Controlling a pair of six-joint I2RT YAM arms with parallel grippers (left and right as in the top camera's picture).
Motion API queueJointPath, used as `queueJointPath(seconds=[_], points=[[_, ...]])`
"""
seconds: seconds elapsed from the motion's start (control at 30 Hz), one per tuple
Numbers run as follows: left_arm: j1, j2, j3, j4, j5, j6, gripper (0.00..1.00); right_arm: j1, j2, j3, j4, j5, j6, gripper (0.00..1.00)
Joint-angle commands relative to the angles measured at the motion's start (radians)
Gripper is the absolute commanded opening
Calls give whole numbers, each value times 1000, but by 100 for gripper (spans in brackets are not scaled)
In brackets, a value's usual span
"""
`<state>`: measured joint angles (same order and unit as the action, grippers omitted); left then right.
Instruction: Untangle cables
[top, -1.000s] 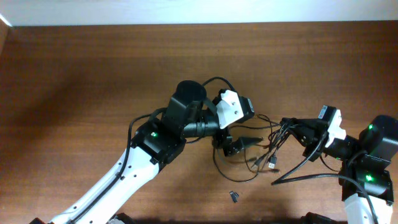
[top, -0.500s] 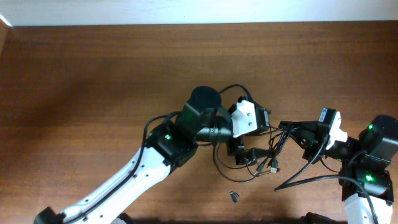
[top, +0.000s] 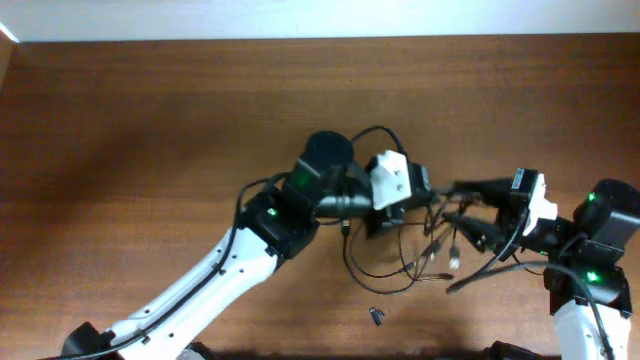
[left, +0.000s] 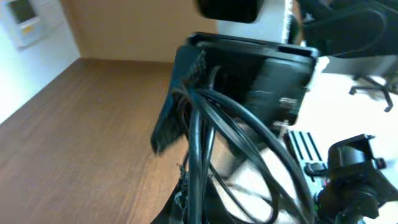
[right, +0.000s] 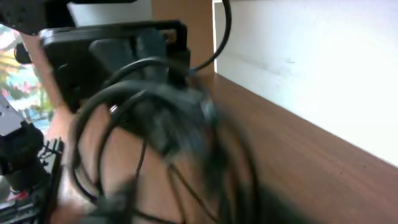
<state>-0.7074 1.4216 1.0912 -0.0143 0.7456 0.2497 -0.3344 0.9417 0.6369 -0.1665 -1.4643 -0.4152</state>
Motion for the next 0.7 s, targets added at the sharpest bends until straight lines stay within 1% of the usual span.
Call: queueJointPath(seconds=[0.0, 0.03, 0.07, 0.17, 0.23, 0.33, 0.37, 0.43, 0.47, 0.53, 0.6, 0.67], points=[[114, -39, 8, 4, -7, -121, 0, -6, 37, 3, -2, -25, 4, 90], [145, -49, 8, -2, 7, -133, 0, -6, 47, 3, -2, -25, 4, 96], [164, -55, 8, -6, 29, -133, 0, -6, 50, 3, -2, -25, 4, 98], [193, -60, 8, -35, 83, -132, 0, -6, 50, 3, 2, -25, 4, 99], [193, -61, 8, -65, 86, -132, 0, -6, 49, 3, 2, -25, 6, 99], [193, -61, 8, -89, 85, -121, 0, -6, 49, 3, 23, -25, 84, 99], [193, -61, 8, -107, 86, -75, 0, -6, 49, 3, 75, -25, 223, 99], [193, -61, 8, -128, 85, -22, 0, -6, 49, 3, 149, -25, 410, 99], [193, -60, 7, -135, 69, 15, 0, -5, 49, 3, 207, -26, 575, 99], [192, -60, 7, -133, -43, 14, 0, -5, 50, 3, 262, -25, 848, 99], [180, -60, 7, -133, -106, 14, 0, -5, 49, 3, 284, -25, 915, 99], [140, -60, 7, -129, -235, 14, 0, -5, 49, 3, 288, -21, 982, 99]])
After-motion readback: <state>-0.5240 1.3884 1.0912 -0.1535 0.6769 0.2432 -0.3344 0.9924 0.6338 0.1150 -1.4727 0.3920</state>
